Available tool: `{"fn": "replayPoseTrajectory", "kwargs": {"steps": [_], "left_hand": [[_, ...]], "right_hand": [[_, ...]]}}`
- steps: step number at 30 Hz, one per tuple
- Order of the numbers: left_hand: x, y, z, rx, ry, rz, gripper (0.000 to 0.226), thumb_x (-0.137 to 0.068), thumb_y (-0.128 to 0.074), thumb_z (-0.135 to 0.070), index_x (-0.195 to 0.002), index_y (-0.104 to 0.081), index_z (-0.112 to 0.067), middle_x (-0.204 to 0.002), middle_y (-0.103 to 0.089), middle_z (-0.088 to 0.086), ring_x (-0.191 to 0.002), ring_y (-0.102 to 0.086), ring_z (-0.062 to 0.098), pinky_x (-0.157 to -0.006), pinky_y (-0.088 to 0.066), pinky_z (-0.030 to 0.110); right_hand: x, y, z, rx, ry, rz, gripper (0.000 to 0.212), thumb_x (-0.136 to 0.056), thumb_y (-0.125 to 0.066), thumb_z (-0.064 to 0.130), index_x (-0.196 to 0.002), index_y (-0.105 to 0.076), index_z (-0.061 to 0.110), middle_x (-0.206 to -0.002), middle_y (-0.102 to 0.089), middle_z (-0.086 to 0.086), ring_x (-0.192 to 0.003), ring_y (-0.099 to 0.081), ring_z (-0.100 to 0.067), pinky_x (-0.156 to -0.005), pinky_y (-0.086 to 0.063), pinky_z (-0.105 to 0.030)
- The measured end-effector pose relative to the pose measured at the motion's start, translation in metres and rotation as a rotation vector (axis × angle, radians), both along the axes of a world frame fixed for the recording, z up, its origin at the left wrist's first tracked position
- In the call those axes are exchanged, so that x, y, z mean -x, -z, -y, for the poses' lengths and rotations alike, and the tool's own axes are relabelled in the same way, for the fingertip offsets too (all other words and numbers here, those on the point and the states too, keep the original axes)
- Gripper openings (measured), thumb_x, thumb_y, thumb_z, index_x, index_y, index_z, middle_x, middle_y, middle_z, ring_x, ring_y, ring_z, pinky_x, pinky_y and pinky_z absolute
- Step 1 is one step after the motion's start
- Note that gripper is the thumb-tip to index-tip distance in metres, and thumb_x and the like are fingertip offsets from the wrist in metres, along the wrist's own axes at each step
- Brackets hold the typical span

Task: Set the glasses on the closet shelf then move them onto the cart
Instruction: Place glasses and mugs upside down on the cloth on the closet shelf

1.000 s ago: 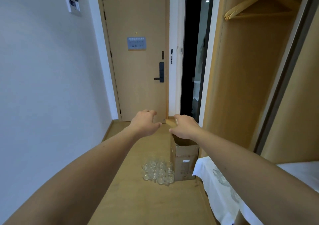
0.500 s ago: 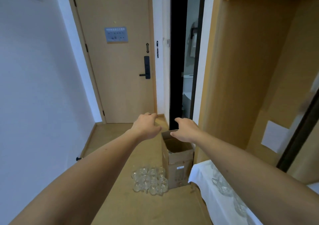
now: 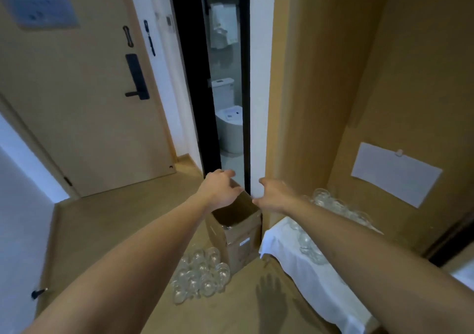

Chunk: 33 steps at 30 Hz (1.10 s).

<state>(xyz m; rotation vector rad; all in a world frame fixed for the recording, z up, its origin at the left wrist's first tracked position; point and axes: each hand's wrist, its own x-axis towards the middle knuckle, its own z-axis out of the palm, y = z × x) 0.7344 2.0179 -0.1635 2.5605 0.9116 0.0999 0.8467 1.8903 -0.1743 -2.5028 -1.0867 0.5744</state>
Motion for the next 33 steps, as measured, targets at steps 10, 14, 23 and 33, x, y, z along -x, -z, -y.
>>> {"fn": "replayPoseTrajectory", "kwargs": {"steps": [10, 14, 23, 33], "left_hand": [[-0.1, 0.083, -0.007, 0.115, 0.283, -0.151, 0.054, -0.096, -0.059, -0.044, -0.143, -0.051, -0.021, -0.138, -0.055, 0.007, -0.128, -0.053, 0.028, -0.102, -0.047, 0.035], [-0.145, 0.109, 0.0, 0.135, 0.357, -0.179, 0.061, -0.096, -0.058, -0.048, -0.149, -0.047, -0.02, -0.149, -0.049, 0.007, -0.134, -0.049, 0.027, -0.108, -0.044, 0.034], [-0.229, 0.171, 0.019, 0.171, 0.457, -0.254, 0.058, -0.097, -0.06, -0.042, -0.148, -0.047, -0.018, -0.146, -0.052, 0.009, -0.132, -0.051, 0.027, -0.108, -0.04, 0.033], [-0.288, 0.23, 0.03, 0.308, 0.43, -0.356, 0.053, -0.094, -0.061, -0.038, -0.142, -0.05, -0.018, -0.137, -0.055, 0.009, -0.125, -0.055, 0.03, -0.096, -0.049, 0.034]], "right_hand": [[-0.061, 0.075, 0.034, 0.138, 0.277, -0.074, 0.055, -0.09, -0.063, 0.037, -0.14, -0.049, 0.019, -0.138, -0.057, -0.01, -0.124, -0.054, -0.032, -0.097, -0.049, -0.035], [-0.091, 0.108, 0.051, 0.158, 0.374, -0.129, 0.064, -0.091, -0.062, 0.042, -0.148, -0.043, 0.02, -0.142, -0.054, -0.008, -0.129, -0.051, -0.031, -0.099, -0.048, -0.034], [-0.165, 0.182, 0.068, 0.123, 0.535, -0.239, 0.054, -0.085, -0.064, 0.048, -0.13, -0.056, 0.02, -0.126, -0.064, -0.005, -0.12, -0.058, -0.029, -0.1, -0.047, -0.034], [-0.204, 0.237, 0.087, 0.196, 0.706, -0.334, 0.055, -0.092, -0.062, 0.042, -0.138, -0.051, 0.013, -0.13, -0.064, -0.011, -0.122, -0.059, -0.03, -0.099, -0.047, -0.033]]}}
